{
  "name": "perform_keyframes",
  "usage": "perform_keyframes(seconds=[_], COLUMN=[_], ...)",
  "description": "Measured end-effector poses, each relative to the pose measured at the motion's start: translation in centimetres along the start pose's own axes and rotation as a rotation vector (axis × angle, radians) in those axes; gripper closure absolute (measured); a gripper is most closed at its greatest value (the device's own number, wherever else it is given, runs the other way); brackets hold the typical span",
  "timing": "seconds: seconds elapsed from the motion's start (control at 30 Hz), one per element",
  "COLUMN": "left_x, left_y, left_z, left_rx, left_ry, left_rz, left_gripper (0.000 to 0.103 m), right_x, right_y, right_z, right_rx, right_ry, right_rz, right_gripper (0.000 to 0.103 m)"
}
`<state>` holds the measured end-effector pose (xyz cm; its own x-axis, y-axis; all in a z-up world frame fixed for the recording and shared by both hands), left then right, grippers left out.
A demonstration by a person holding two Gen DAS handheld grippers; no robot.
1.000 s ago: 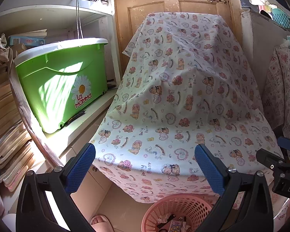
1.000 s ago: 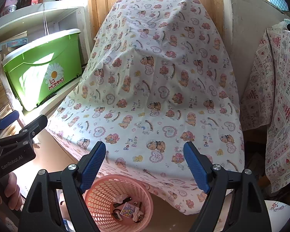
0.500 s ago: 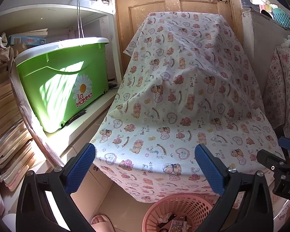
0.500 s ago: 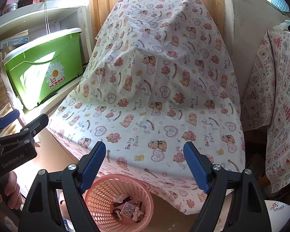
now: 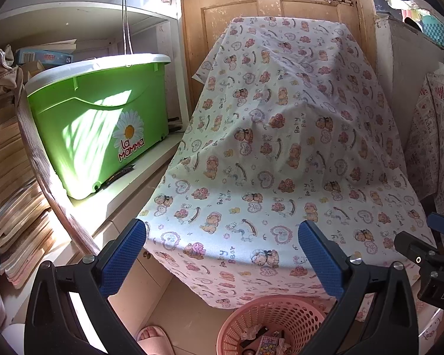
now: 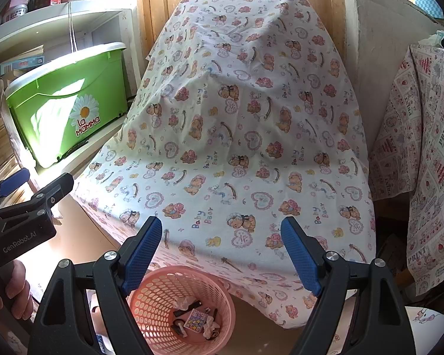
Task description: Collect trash
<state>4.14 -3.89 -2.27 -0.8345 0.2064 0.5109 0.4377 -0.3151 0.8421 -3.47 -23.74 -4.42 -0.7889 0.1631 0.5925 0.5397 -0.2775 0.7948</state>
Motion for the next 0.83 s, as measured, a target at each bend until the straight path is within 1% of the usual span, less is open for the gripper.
perform_keyframes(seconds=[0.13, 0.67, 0.83], left_x=[0.07, 0.14, 0.27], left_y=[0.01, 0.01, -0.07], left_z=[-0.03, -0.17, -0.33], left_rx=[-0.006, -0.009, -0.035], left_ry=[0.011, 0.002, 0.024], left_rz=[-0.004, -0.003, -0.016], left_gripper=[0.002, 0.002, 0.002], right_x=[0.01, -0.03, -0.05], right_y=[-0.01, 0.06, 0.33], right_z=[-0.01, -0.05, -0.43], right_rx=[0.001, 0.0, 0.006], right_ry=[0.0, 0.0, -0.02], right_rz=[0.002, 0.001, -0.006], right_gripper=[0.019, 0.019, 0.019])
Point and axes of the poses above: each gripper's, at about its wrist camera, not at the fingertips, and x roughly against the way its jaws point, z to its left, y to its top, the point moved 3 cm from there along -x, roughly the way its jaws point, and after that the axes turned 6 degrees about -x, right-handed, at the moved point
